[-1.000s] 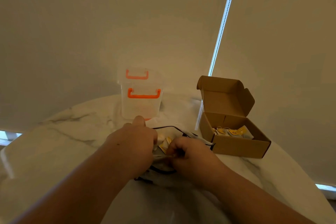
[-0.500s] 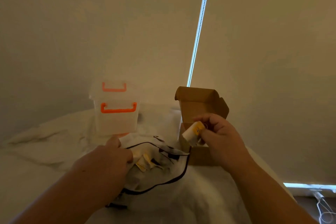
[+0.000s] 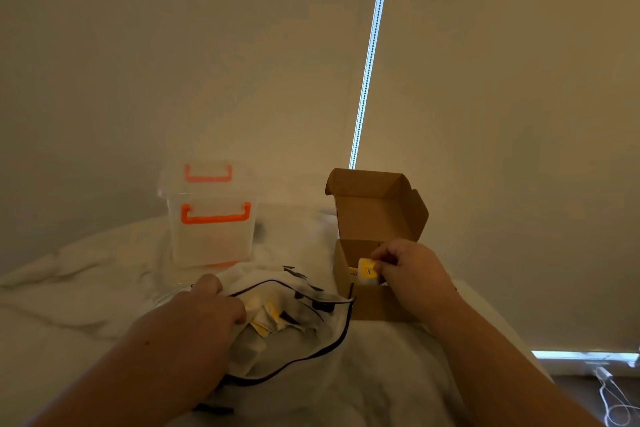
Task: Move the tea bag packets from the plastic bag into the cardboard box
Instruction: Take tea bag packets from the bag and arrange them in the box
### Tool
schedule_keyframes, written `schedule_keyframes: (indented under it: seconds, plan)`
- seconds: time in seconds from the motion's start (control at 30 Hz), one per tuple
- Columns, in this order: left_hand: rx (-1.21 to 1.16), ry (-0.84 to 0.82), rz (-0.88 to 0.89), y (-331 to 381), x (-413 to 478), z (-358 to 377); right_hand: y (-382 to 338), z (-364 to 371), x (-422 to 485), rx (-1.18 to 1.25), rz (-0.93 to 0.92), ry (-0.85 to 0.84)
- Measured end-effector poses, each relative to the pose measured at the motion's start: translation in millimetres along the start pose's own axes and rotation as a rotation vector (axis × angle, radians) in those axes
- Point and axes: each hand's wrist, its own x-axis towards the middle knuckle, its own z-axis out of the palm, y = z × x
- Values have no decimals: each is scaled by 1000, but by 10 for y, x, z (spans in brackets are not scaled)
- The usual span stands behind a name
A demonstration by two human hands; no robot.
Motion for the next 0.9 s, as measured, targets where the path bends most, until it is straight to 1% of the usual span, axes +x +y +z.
schedule_keyframes:
  seconds: [0.07, 0.1, 0.23, 0.33, 0.47, 0.53, 0.6, 0.63, 0.67, 0.73, 0.77, 0.83, 0.9]
  plan:
    - [-11, -2, -13, -4, 3, 10, -45, -5, 16, -88, 2, -85]
    - [-20, 2, -17, -10, 5, 19, -59, -8, 22, -110, 0, -97]
    - [-79, 14, -44, -27, 5, 28, -48, -2, 22, -122, -5, -88]
    - [-89, 30, -59, -16, -13, 21, -19, 19, -22, -69, -21, 2]
    - [-98, 85, -79, -11, 2, 19, -141, 14, -181, 58, -162, 171]
    - [-98, 99, -94, -17, 19, 9, -341, -20, -369, 122, -286, 221]
    - [-101, 145, -90, -12, 25, 1, -562, -22, -585, 172, -437, 221]
    - [-116, 168, -90, -2, 22, -1, -661, -2, -681, 195, -489, 173]
    - [-134, 188, -91, 8, 19, -8, -735, 42, -758, 200, -514, 90]
    - [-164, 226, -94, 21, 15, -10, -836, 177, -854, 123, -527, -98]
    - [-177, 243, -93, 24, 19, -14, -866, 247, -857, 71, -534, -163]
    - [-199, 267, -92, 28, 26, -14, -890, 376, -790, -13, -518, -255]
    - [-206, 293, -92, 48, 29, -20, -894, 459, -732, -117, -459, -354]
